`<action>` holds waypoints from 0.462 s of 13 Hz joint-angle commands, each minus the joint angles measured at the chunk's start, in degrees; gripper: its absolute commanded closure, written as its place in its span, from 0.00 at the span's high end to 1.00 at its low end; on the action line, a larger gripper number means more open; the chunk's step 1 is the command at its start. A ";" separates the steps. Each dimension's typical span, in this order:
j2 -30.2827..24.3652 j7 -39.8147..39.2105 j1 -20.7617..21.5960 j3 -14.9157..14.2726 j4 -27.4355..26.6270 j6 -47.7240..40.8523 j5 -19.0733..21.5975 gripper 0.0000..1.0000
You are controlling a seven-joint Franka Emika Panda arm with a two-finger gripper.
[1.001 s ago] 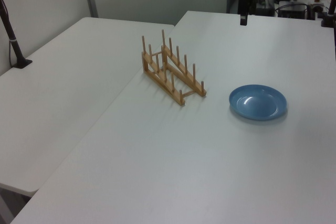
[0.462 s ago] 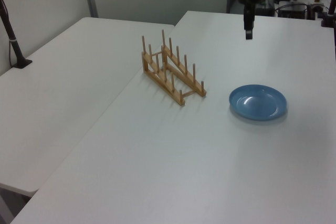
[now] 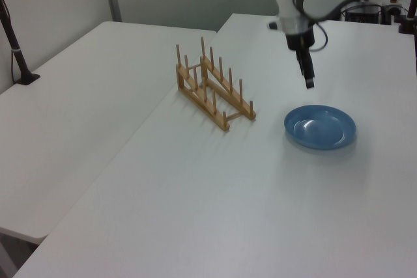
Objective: Place plate in plate rack
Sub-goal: 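Move the gripper over the blue plate and lower onto its rim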
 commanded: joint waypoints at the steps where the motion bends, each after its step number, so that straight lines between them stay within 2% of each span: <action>1: 1.24 -1.45 1.61 0.21 -4.46 3.40 -2.99 0.71; 4: 3.45 -1.45 2.85 0.21 -4.37 3.49 -3.17 0.38; 6: 4.15 -1.45 3.03 0.21 -4.29 3.49 -3.52 0.23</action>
